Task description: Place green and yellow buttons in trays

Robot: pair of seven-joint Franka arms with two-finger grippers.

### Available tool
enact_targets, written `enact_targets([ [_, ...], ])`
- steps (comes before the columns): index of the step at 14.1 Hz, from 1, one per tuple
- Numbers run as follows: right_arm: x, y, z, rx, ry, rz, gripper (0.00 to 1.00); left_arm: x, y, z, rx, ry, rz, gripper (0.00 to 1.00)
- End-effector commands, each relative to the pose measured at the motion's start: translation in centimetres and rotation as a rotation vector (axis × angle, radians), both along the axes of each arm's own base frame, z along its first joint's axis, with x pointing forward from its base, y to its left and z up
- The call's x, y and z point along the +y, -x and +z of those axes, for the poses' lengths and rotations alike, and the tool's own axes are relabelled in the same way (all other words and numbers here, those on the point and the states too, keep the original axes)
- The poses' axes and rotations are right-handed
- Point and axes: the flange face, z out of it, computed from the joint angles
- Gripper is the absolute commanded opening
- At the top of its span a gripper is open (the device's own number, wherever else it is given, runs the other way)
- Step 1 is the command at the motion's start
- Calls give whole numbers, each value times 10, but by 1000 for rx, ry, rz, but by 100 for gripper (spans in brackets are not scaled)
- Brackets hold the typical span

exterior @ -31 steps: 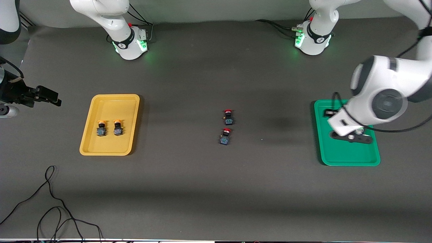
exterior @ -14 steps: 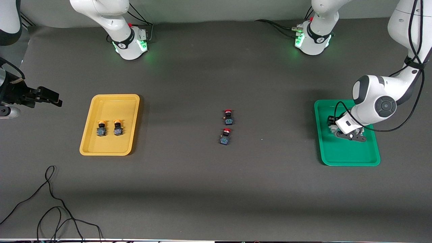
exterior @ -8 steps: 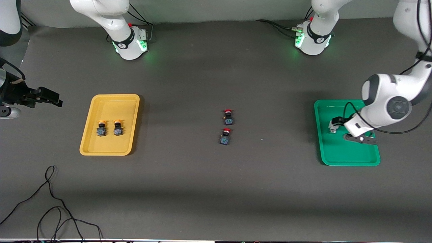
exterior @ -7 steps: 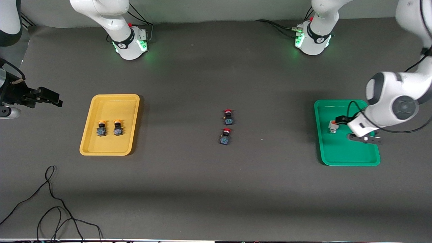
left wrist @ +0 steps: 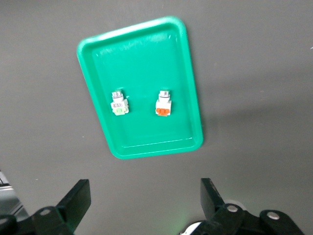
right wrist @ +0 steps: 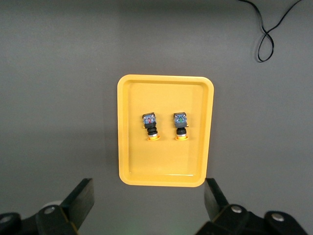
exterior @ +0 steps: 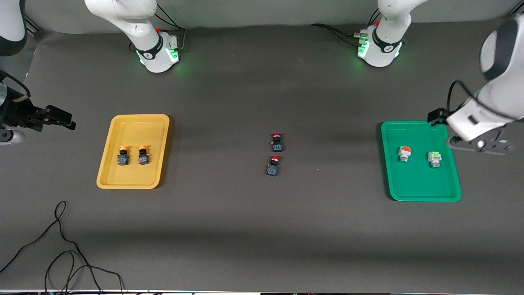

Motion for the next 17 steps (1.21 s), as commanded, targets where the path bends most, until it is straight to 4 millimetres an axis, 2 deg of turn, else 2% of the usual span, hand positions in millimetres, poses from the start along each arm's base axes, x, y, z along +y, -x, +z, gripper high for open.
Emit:
enact_targets([
  [1,1,-3,5,1,17,-7,100,-3,-11,26,-4,67,-3,100],
  [9,0,-3,5,1,17,-4,100,-11,-3,28,19,72,-15,100],
  [12,0,-3,5,1,17,-4,100,-24,-3,28,21,57,-26,100],
  [13,1,-3,5,1,17,-1,100,-18,-5,28,16,50,-11,100],
  [17,0,-3,4,2,17,-2,100,-27,2,38,-38,68,-8,100],
])
